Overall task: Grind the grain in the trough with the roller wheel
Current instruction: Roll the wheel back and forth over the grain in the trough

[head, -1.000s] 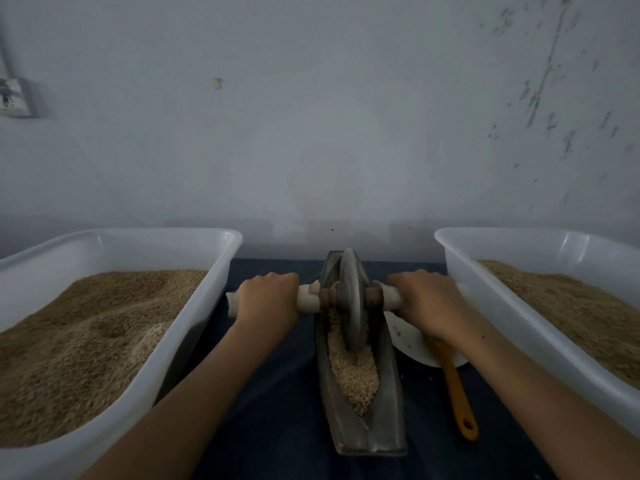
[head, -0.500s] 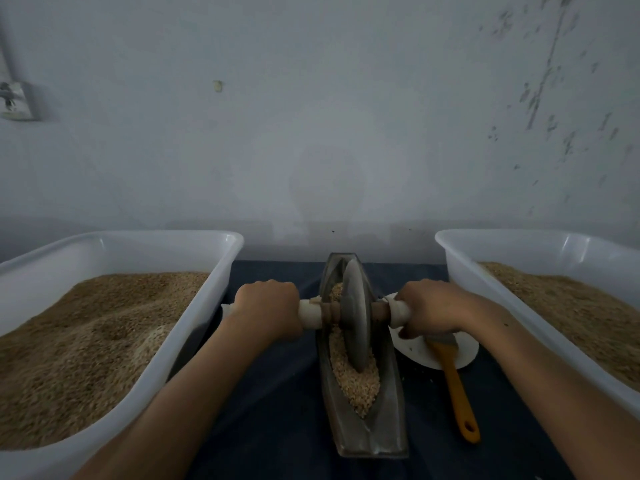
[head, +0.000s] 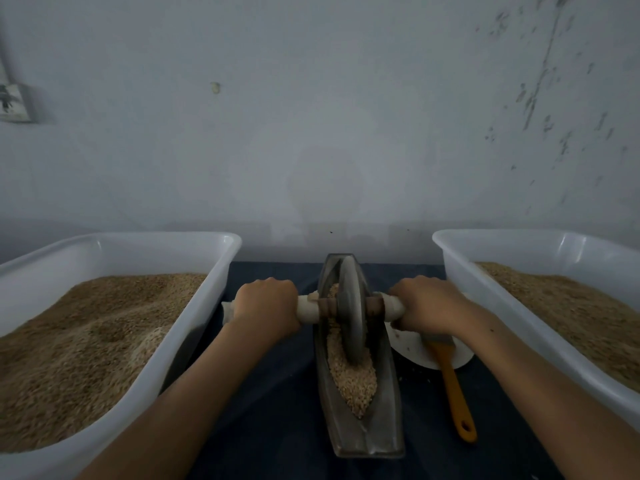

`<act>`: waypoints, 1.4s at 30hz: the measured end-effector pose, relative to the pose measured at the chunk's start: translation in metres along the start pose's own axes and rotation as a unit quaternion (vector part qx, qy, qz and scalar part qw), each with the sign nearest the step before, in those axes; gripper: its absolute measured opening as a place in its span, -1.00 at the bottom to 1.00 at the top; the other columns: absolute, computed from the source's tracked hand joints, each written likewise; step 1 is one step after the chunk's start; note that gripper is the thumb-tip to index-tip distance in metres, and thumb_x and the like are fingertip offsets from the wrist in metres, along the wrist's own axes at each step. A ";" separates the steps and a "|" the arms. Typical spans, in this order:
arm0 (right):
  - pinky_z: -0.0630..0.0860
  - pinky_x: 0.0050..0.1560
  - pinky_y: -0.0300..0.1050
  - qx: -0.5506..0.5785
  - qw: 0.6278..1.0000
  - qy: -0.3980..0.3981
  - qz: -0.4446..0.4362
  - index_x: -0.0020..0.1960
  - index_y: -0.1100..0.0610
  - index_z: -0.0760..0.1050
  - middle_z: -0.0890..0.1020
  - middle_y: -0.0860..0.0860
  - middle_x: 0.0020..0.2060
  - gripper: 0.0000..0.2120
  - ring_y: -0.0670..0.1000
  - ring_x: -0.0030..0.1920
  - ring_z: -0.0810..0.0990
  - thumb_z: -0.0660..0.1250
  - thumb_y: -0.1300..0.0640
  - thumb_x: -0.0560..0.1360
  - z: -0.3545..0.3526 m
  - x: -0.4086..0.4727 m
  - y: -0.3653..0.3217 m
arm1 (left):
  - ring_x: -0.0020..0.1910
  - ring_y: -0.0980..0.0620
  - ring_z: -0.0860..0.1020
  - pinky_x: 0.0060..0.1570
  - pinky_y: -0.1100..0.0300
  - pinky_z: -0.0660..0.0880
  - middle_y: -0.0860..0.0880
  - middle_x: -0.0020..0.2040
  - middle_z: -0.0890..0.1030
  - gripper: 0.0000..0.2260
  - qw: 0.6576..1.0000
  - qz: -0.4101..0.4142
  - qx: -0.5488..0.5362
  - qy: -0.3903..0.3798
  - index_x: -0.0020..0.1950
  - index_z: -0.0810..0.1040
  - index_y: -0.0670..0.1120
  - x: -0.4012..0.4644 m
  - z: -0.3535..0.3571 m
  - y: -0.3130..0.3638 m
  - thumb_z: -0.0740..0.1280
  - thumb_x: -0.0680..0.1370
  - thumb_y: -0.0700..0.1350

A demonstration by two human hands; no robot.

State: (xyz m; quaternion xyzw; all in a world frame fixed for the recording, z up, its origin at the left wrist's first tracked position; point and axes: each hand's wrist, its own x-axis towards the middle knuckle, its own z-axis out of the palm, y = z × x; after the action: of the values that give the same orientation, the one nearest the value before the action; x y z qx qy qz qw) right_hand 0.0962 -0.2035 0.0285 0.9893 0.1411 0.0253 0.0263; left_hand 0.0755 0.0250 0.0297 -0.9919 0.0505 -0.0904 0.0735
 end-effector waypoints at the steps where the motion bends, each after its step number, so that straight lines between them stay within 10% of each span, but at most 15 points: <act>1: 0.41 -0.21 -0.15 0.007 0.999 -0.037 0.000 -0.09 -0.03 0.47 0.59 -0.06 -0.17 -0.88 -0.03 -0.15 0.57 0.40 0.00 0.44 -0.003 -0.001 0.000 | -0.13 0.02 0.50 -0.15 0.17 0.39 -0.02 -0.03 0.57 -0.77 1.000 0.005 0.001 -0.018 0.09 0.50 -0.08 0.000 -0.001 -0.001 0.33 0.49 -0.01; 8: 0.49 -0.14 -0.14 0.028 0.995 -0.092 0.007 -0.07 -0.04 0.48 0.57 -0.08 -0.18 -0.84 -0.05 -0.13 0.57 0.44 0.01 0.43 -0.009 -0.002 0.000 | -0.17 0.03 0.44 -0.13 0.16 0.41 -0.01 -0.09 0.52 -0.71 0.999 0.007 -0.002 -0.046 0.12 0.48 -0.08 0.000 -0.003 -0.002 0.36 0.46 0.00; 15: 0.37 -0.19 -0.13 -0.005 0.993 0.117 -0.004 -0.19 -0.04 0.40 0.59 -0.05 -0.17 -0.85 0.00 -0.15 0.56 0.27 -0.03 0.53 0.006 -0.003 -0.006 | -0.06 0.01 0.54 -0.12 0.16 0.38 -0.01 -0.02 0.57 -0.82 0.999 -0.011 -0.027 0.043 0.09 0.47 -0.03 0.002 0.007 -0.001 0.31 0.52 -0.02; 26: 0.45 -0.15 -0.15 -0.005 0.996 -0.090 0.001 0.13 0.02 0.53 0.58 -0.03 -0.11 -0.71 -0.02 -0.09 0.57 0.42 -0.02 0.45 -0.015 -0.006 -0.005 | -0.21 0.05 0.44 -0.15 0.18 0.40 0.03 -0.20 0.43 -0.75 0.999 0.015 -0.020 -0.042 0.09 0.49 -0.07 0.002 0.002 -0.005 0.35 0.47 0.01; 37: 0.41 -0.14 -0.12 -0.012 0.994 0.106 0.006 -0.14 -0.01 0.37 0.60 -0.02 -0.11 -0.88 0.02 -0.10 0.57 0.24 0.01 0.56 0.004 -0.006 -0.009 | -0.04 -0.01 0.54 -0.14 0.16 0.37 -0.01 -0.01 0.57 -0.84 0.998 -0.015 -0.024 0.050 0.07 0.48 -0.03 0.001 0.007 0.001 0.31 0.52 -0.03; 42: 0.41 -0.18 -0.12 -0.004 0.999 0.050 0.000 -0.09 0.00 0.48 0.61 -0.02 -0.11 -0.89 0.01 -0.10 0.57 0.31 -0.02 0.51 0.000 -0.006 -0.006 | -0.11 0.02 0.52 -0.15 0.18 0.36 -0.02 -0.03 0.58 -0.82 0.999 -0.010 -0.009 0.033 0.08 0.50 -0.06 -0.001 0.005 0.001 0.30 0.52 -0.03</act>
State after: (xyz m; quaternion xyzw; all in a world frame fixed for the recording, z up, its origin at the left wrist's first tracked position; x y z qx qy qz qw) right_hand 0.0887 -0.1997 0.0284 0.9868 0.1417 0.0751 0.0232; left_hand 0.0756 0.0249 0.0249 -0.9895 0.0441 -0.1233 0.0615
